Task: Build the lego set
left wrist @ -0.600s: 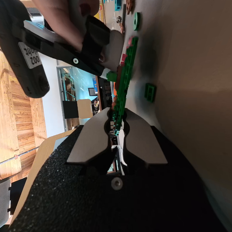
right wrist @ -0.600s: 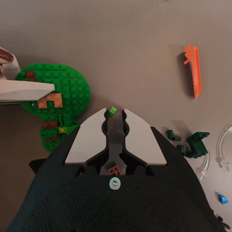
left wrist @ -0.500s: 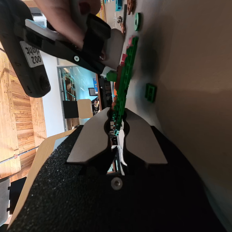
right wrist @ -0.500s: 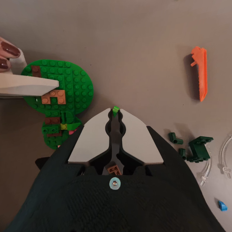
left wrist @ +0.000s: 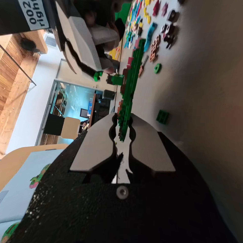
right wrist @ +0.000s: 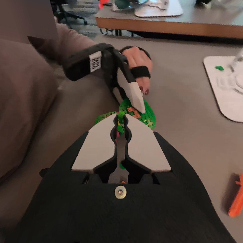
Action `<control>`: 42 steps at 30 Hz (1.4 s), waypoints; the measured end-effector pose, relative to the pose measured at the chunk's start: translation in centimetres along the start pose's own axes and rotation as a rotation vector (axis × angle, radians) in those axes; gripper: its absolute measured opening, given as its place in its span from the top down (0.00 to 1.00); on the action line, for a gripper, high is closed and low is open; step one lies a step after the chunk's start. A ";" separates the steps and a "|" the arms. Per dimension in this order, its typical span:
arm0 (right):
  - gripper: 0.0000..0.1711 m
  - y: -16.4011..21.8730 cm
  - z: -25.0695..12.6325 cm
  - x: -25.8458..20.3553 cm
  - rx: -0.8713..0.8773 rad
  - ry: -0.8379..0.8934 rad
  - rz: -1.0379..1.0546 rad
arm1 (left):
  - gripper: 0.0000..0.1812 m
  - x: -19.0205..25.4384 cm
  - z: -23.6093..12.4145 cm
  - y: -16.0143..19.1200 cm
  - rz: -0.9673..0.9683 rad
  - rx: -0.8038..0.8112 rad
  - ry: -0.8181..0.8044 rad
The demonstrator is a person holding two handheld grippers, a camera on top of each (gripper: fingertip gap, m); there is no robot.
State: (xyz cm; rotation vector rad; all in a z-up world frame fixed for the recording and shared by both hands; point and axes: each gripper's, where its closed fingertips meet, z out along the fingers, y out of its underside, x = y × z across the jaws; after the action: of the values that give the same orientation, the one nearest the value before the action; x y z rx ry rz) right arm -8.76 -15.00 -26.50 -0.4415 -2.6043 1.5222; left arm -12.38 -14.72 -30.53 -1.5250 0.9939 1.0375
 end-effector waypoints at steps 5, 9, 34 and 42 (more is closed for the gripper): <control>0.96 -0.1 -0.1 -2.2 0.001 -0.130 -0.022 | 0.92 -0.8 -0.5 -2.0 -0.084 0.100 -0.011; 0.96 -0.7 -0.1 -3.7 0.012 -0.217 -0.037 | 0.92 -0.9 -0.6 -3.2 -0.089 0.145 -0.016; 0.96 -0.5 0.0 -5.7 -0.299 -0.282 -0.229 | 0.92 -1.2 -1.0 -4.9 -0.022 0.182 -0.054; 0.96 -0.3 -0.1 -5.8 -0.331 -0.247 -0.279 | 0.92 -1.2 -1.0 -5.0 -0.010 0.183 -0.057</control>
State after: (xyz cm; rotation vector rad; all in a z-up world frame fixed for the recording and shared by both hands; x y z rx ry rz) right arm -3.28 -16.77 -25.85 0.0979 -2.9617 1.1247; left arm -7.83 -14.75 -27.90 -1.3431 1.0119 0.9512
